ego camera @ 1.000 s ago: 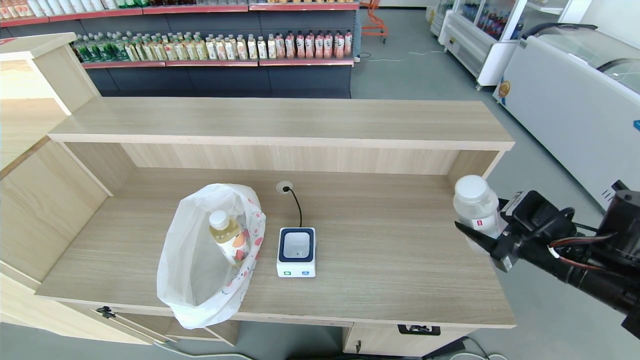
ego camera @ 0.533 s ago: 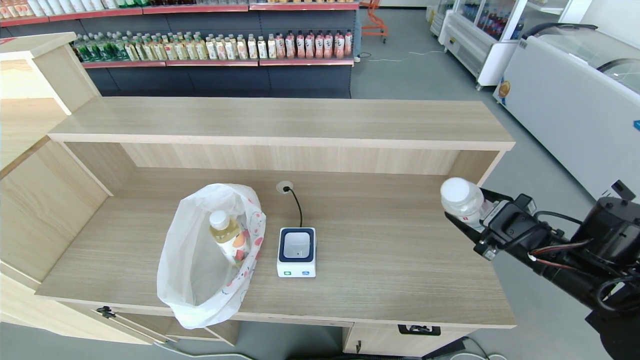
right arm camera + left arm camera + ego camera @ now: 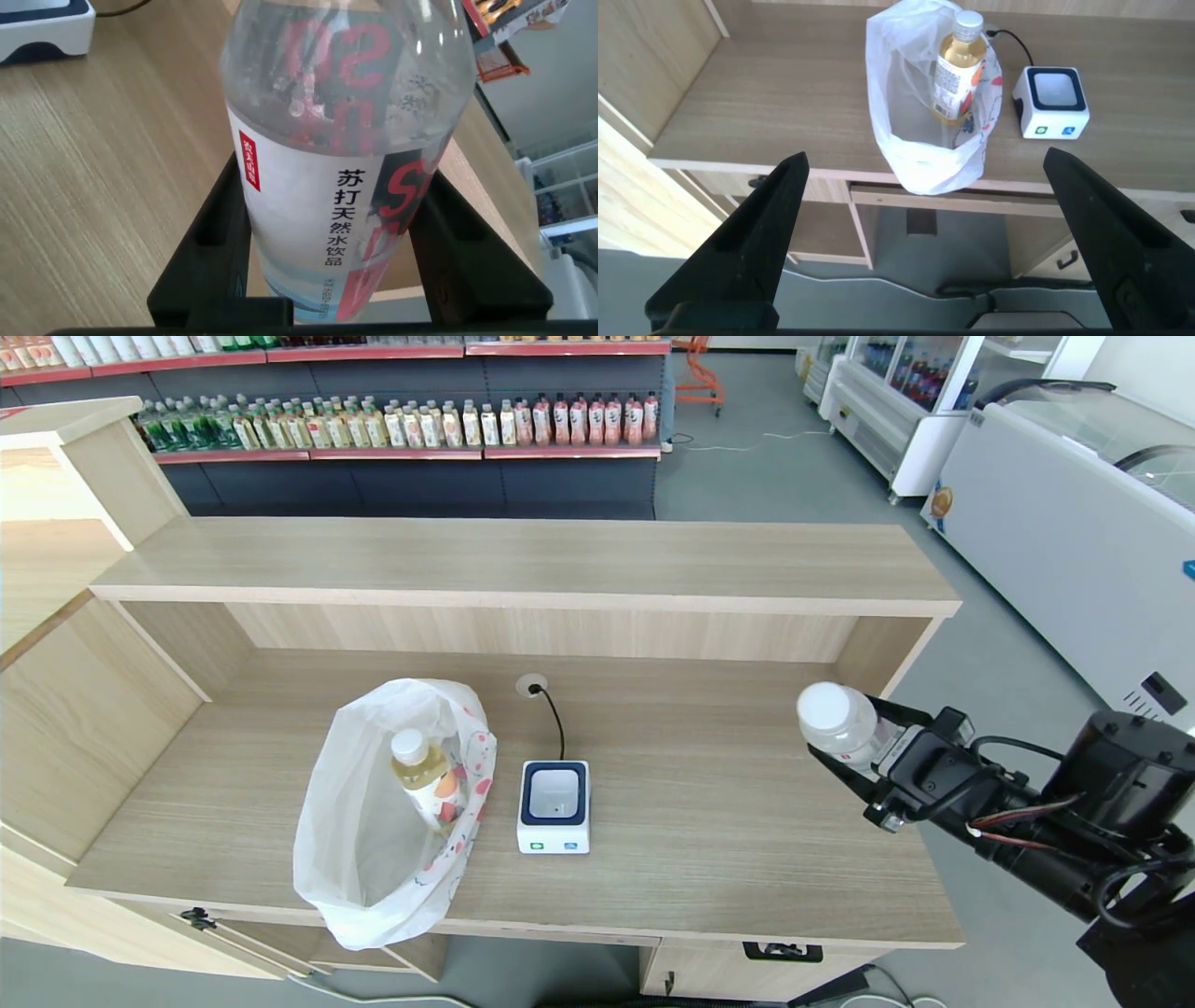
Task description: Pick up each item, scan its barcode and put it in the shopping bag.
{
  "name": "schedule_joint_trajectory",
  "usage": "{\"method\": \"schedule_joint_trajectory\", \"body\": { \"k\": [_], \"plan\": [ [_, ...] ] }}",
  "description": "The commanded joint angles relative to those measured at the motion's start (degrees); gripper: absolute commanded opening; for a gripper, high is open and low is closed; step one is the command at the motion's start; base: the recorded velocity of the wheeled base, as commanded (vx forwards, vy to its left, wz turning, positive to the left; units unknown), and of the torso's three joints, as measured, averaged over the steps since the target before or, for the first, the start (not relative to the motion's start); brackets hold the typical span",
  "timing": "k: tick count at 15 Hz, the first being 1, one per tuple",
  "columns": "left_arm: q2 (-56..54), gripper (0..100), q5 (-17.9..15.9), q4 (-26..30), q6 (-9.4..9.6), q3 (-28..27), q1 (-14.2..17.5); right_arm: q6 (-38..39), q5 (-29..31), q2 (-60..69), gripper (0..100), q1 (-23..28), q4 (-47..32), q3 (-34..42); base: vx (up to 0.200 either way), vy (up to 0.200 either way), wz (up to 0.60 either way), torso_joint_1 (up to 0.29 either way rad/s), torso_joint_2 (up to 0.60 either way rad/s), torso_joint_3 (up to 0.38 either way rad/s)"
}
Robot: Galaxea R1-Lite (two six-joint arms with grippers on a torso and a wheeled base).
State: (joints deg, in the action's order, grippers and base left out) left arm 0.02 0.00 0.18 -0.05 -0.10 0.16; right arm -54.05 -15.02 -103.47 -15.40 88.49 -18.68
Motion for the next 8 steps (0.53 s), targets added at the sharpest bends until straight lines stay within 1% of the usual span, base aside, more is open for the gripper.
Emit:
{"method": "schedule_joint_trajectory", "body": {
  "k": [1, 5, 8],
  "plan": [
    [-0.02, 100, 0.0, -0.01, -0.04, 0.01, 0.02, -0.18, -0.19, -0.24, 0, -0.42, 0.01, -0.22, 0.0, 0.2, 0.0, 0.002, 0.0, -0.007],
    [-0.02, 100, 0.0, -0.01, 0.05, 0.01, 0.02, 0.0, -0.45, -1.64, 0, -0.6, 0.01, -0.66, 0.0, 0.2, 0.0, 0.006, 0.01, 0.006],
    [-0.02, 100, 0.0, -0.01, 0.14, 0.01, 0.02, 0.53, -4.05, -3.23, 0, -0.42, 0.1, -1.89, 0.0, 0.2, 0.0, -0.002, 0.0, 0.004]
  ]
}}
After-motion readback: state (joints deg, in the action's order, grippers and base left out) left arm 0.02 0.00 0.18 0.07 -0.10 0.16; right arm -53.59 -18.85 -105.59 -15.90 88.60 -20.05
